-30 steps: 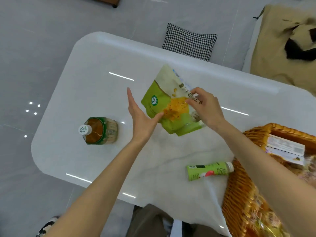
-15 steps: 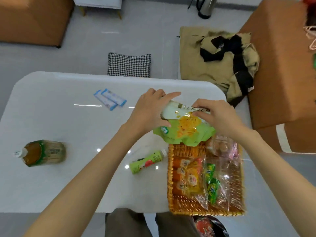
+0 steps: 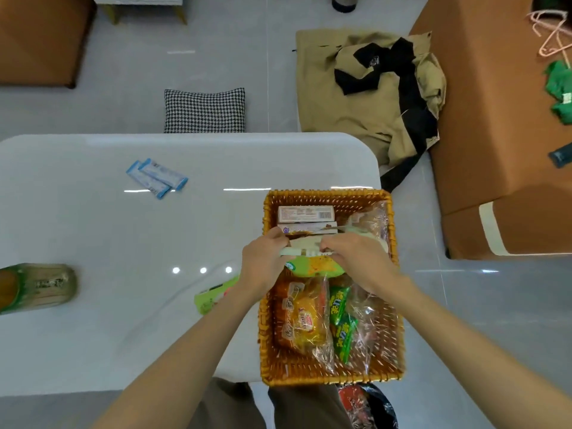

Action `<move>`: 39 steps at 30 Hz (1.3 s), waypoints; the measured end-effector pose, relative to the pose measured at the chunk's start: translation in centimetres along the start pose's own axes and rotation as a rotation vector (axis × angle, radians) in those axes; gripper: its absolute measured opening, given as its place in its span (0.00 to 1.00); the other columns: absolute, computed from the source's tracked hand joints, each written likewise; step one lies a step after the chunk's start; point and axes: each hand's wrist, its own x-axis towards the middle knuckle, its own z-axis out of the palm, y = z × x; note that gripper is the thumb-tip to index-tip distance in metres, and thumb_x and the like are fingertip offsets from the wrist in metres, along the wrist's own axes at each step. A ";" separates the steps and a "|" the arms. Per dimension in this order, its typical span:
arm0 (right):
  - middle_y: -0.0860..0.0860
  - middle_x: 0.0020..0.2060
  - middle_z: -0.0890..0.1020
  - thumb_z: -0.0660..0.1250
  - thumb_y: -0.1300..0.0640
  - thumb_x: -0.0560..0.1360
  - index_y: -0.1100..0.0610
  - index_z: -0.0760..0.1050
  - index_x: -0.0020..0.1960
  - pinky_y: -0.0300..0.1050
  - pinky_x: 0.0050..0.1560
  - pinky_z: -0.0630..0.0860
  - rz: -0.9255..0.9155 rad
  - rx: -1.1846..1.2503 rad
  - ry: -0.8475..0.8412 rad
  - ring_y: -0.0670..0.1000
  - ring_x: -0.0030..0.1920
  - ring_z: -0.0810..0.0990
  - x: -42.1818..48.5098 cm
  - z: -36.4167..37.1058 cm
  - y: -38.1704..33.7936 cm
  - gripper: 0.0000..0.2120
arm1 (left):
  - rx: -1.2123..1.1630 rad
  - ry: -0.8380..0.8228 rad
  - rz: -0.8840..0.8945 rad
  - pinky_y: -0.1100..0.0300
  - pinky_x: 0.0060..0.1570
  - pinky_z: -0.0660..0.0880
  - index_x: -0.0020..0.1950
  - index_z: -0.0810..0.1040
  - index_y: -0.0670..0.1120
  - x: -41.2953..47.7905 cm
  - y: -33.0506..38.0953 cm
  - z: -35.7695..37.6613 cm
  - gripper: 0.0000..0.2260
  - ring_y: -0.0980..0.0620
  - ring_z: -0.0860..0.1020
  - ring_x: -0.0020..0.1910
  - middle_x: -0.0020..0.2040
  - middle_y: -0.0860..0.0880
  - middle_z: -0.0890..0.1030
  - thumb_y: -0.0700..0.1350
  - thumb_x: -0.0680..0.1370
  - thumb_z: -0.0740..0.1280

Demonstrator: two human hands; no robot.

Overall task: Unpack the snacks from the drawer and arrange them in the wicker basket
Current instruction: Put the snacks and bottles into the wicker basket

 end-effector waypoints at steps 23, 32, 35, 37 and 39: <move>0.59 0.69 0.69 0.52 0.72 0.77 0.44 0.50 0.79 0.43 0.41 0.73 0.133 0.039 -0.543 0.55 0.49 0.76 3.7 6.9 4.4 0.37 | 0.496 -0.602 0.094 0.55 0.52 0.76 0.67 0.67 0.44 4.2 0.0 3.1 0.16 0.46 0.76 0.54 0.58 0.44 0.75 0.40 0.79 0.61; 0.54 0.47 0.78 0.55 0.71 0.77 0.40 0.48 0.78 0.40 0.25 0.65 0.103 -0.109 -0.536 0.49 0.32 0.70 5.2 6.8 4.5 0.39 | 0.633 -0.679 0.145 0.59 0.38 0.71 0.79 0.42 0.51 7.1 0.6 4.8 0.33 0.50 0.74 0.39 0.37 0.48 0.69 0.36 0.80 0.58; 0.50 0.33 0.72 0.55 0.69 0.80 0.38 0.52 0.76 0.40 0.29 0.72 0.062 -0.187 -0.406 0.48 0.30 0.70 4.9 6.7 5.1 0.35 | 0.556 -0.702 0.140 0.58 0.45 0.73 0.79 0.45 0.57 7.0 0.7 4.5 0.32 0.47 0.78 0.51 0.43 0.48 0.70 0.37 0.81 0.56; 0.49 0.35 0.76 0.59 0.65 0.81 0.35 0.54 0.75 0.42 0.31 0.74 0.065 -0.217 -0.312 0.48 0.31 0.73 4.5 7.0 5.6 0.33 | 0.556 -0.662 0.149 0.58 0.46 0.74 0.79 0.49 0.57 6.8 0.4 4.4 0.30 0.47 0.78 0.53 0.48 0.46 0.73 0.37 0.82 0.56; 0.48 0.44 0.81 0.61 0.61 0.81 0.35 0.58 0.74 0.43 0.34 0.75 0.085 -0.173 -0.230 0.49 0.40 0.80 4.3 7.7 6.1 0.30 | 0.594 -0.577 0.162 0.57 0.47 0.75 0.78 0.51 0.57 6.5 0.1 4.8 0.29 0.47 0.79 0.52 0.52 0.46 0.78 0.38 0.81 0.57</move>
